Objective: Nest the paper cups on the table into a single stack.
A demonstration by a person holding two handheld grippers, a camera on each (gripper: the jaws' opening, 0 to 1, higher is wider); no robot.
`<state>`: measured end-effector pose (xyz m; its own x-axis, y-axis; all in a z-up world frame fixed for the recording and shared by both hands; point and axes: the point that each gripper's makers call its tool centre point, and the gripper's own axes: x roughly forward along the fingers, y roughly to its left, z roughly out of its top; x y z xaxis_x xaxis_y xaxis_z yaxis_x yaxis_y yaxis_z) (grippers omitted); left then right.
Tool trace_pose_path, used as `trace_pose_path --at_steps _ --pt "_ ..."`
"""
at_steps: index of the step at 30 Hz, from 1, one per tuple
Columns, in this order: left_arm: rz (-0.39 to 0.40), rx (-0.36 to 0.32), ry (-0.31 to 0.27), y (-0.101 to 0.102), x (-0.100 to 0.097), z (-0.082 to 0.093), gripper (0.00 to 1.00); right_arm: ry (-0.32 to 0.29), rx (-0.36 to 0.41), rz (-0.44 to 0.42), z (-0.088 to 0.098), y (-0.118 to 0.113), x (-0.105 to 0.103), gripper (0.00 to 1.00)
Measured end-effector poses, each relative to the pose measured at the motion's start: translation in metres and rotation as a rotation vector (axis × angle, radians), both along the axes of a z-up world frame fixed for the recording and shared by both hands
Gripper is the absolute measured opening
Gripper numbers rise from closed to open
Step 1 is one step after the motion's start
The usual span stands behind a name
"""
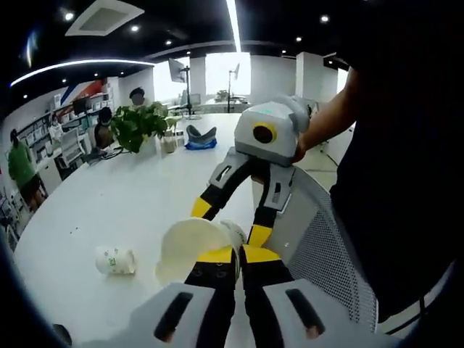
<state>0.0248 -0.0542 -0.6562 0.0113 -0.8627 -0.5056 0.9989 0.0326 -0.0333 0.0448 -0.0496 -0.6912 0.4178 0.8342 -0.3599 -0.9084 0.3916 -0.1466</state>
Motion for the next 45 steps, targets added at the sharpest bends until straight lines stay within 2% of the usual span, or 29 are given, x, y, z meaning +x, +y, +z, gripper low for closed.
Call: trace_pose_path --at_steps 6,10,26,33,40,45 --pt "0.004 0.029 0.003 0.000 0.003 -0.003 0.00 0.037 -0.004 -0.043 -0.004 -0.002 0.003 0.37" --pt "0.023 0.054 -0.016 0.003 0.010 -0.005 0.00 0.057 0.001 -0.065 -0.006 -0.005 0.004 0.41" --pt "0.049 0.124 -0.061 0.009 0.032 -0.009 0.00 0.143 0.026 -0.189 -0.022 -0.027 0.008 0.65" --pt "0.035 0.189 -0.088 0.012 0.040 -0.016 0.00 0.152 0.030 -0.234 -0.028 -0.038 0.008 0.71" --pt "0.027 0.238 -0.107 0.011 0.048 -0.023 0.00 0.174 0.046 -0.284 -0.032 -0.049 0.011 0.84" --pt "0.019 0.259 -0.117 0.008 0.051 -0.026 0.00 0.184 0.042 -0.309 -0.036 -0.055 0.012 0.89"
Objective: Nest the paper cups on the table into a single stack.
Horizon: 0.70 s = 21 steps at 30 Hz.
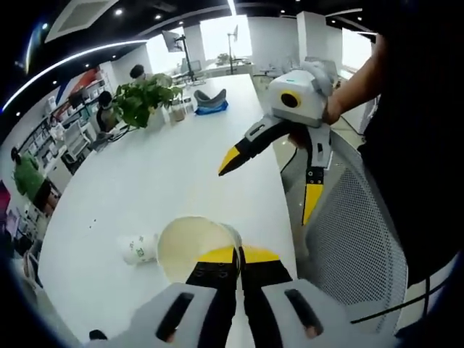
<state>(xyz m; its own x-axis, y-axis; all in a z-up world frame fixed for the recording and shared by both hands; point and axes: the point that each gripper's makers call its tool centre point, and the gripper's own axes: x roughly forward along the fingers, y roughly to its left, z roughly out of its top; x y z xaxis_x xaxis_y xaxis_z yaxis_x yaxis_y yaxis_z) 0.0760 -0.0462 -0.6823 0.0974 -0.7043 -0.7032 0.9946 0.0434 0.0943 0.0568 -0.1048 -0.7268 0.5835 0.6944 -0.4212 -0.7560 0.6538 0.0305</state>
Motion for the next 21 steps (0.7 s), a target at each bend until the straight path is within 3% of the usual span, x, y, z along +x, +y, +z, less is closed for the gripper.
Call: trace_pose_path --at_steps 6,21 --pt "-0.009 0.030 -0.008 -0.001 0.003 -0.007 0.00 0.003 0.004 -0.019 -0.001 -0.003 -0.001 0.94" --pt "-0.058 0.106 -0.010 -0.004 0.006 -0.026 0.00 0.008 -0.007 -0.041 -0.008 -0.006 -0.005 0.91"
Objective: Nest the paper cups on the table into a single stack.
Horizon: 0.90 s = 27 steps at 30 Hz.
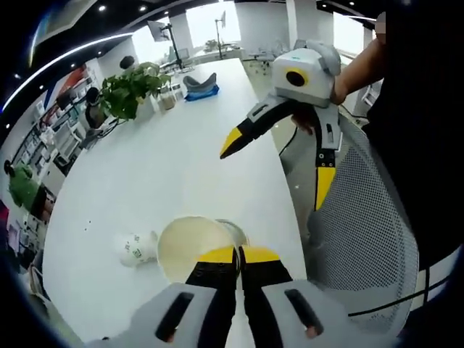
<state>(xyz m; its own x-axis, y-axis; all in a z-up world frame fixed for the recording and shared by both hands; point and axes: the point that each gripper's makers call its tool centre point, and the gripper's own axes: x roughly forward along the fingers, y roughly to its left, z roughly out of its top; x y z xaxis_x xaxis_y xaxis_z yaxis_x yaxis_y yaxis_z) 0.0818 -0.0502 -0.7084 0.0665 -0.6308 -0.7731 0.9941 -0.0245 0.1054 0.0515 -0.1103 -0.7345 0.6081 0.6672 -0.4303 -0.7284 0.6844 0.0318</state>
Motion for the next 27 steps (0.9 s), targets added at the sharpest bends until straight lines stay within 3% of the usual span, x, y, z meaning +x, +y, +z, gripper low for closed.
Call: trace_pose_path --at_steps 16,27 --pt "-0.033 0.038 0.034 -0.002 0.001 -0.014 0.00 0.011 0.000 -0.016 -0.005 -0.003 0.002 0.89" --pt "-0.046 0.045 0.092 -0.006 -0.007 -0.025 0.01 0.023 -0.008 -0.018 -0.009 -0.003 0.001 0.87"
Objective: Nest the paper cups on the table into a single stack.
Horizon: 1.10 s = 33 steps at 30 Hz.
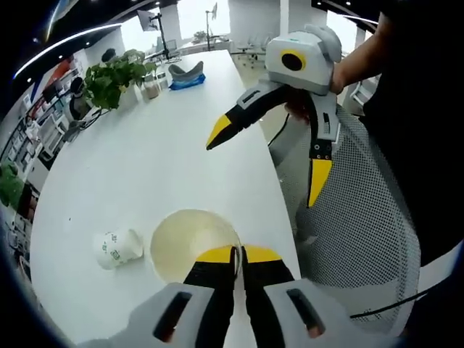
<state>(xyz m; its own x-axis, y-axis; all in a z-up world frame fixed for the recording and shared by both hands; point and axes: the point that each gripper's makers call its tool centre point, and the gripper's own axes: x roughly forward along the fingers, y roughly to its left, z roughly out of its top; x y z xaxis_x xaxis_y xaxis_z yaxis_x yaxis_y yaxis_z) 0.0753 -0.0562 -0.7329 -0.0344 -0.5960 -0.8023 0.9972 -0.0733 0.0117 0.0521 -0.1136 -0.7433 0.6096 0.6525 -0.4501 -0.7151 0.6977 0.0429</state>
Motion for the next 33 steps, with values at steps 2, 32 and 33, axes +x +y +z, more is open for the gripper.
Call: trace_pose_path --at_steps 2,32,33 --pt "-0.003 0.003 0.007 -0.002 -0.002 0.000 0.01 0.000 -0.006 0.002 -0.001 0.000 0.000 0.87" --pt "-0.063 0.048 0.068 -0.005 -0.007 -0.034 0.02 0.023 -0.040 0.004 -0.010 -0.002 -0.002 0.85" --pt "-0.065 0.046 0.069 -0.006 -0.008 -0.033 0.02 0.023 -0.041 0.004 -0.010 -0.002 -0.002 0.85"
